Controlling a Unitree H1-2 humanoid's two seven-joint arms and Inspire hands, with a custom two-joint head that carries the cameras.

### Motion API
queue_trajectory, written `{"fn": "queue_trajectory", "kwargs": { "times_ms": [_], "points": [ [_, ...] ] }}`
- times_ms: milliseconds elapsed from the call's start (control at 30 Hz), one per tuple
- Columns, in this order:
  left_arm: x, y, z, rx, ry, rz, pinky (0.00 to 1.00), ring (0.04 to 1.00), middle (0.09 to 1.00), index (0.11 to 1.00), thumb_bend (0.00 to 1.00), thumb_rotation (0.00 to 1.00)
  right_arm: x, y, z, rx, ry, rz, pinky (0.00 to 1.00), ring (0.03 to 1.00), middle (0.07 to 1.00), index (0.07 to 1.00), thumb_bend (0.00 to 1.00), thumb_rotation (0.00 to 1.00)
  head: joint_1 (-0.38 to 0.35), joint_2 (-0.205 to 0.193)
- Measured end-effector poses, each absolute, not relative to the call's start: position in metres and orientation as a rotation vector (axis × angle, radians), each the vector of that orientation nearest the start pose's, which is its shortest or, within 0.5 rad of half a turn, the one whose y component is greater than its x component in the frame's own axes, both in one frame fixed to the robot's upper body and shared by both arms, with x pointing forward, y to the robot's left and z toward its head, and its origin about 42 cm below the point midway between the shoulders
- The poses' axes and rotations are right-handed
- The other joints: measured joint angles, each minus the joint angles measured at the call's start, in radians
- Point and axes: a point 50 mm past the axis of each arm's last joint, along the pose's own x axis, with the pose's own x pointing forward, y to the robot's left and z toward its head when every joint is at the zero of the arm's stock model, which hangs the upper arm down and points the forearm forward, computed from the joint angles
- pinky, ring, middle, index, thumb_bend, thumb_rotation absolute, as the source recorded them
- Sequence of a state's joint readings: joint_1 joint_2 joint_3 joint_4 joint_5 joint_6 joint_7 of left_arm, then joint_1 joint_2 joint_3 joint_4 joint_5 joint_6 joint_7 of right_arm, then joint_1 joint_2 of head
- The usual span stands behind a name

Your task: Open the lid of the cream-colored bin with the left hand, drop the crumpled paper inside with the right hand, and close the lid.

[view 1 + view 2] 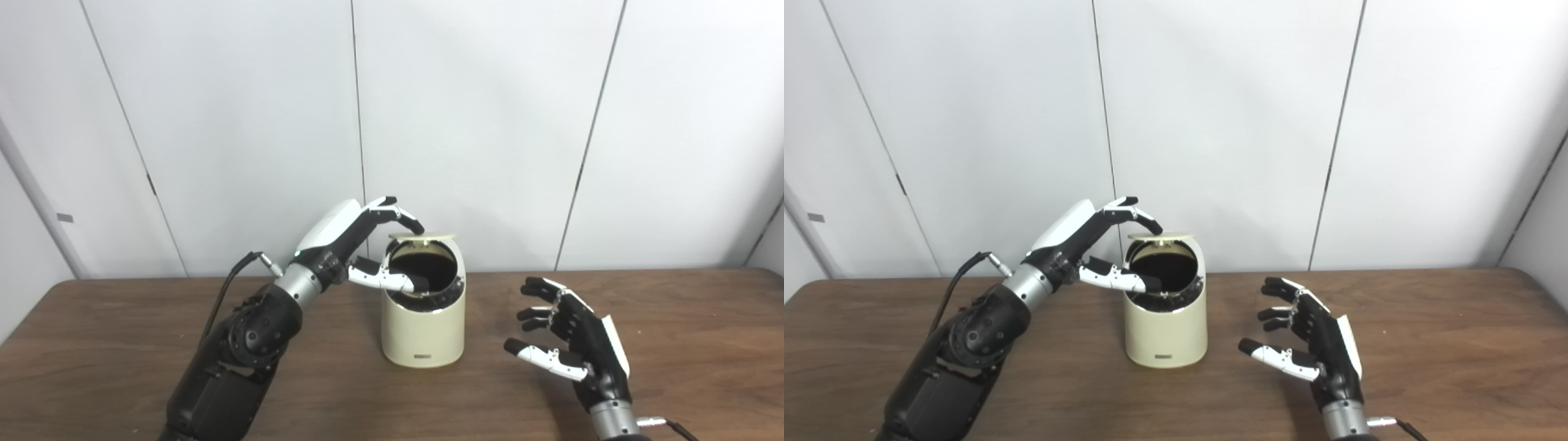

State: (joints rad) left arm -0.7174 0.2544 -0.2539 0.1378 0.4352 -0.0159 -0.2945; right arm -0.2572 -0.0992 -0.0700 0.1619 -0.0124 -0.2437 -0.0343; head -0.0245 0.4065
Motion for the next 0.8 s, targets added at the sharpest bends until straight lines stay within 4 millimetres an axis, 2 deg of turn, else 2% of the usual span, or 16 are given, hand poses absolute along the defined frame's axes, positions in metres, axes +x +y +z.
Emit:
{"fn": "queue_trajectory", "kwargs": {
  "times_ms": [133,400,567,800],
  "points": [
    [0.453,0.158,0.303,0.898,-0.515,-0.467,0.89,0.961,0.765,0.722,1.00,0.41,0.363,-0.244,0.152,-0.095,-0.339,-0.044,0.51,0.583,0.737,0.715,0.77,0.20,-0.008,0.002],
    [0.447,0.161,0.293,0.933,-0.531,-0.488,0.86,0.945,0.754,0.718,1.00,0.43,0.363,-0.238,0.156,-0.091,-0.347,-0.042,0.53,0.582,0.730,0.717,0.76,0.18,-0.017,0.005],
    [0.440,0.160,0.287,0.962,-0.545,-0.494,0.93,0.961,0.748,0.729,1.00,0.42,0.362,-0.237,0.160,-0.091,-0.340,-0.044,0.55,0.587,0.735,0.721,0.75,0.17,-0.018,0.006],
    [0.434,0.160,0.277,0.974,-0.550,-0.512,0.94,0.940,0.741,0.727,0.98,0.37,0.362,-0.236,0.160,-0.088,-0.334,-0.045,0.53,0.588,0.739,0.723,0.76,0.17,-0.018,0.011]
  ]
}}
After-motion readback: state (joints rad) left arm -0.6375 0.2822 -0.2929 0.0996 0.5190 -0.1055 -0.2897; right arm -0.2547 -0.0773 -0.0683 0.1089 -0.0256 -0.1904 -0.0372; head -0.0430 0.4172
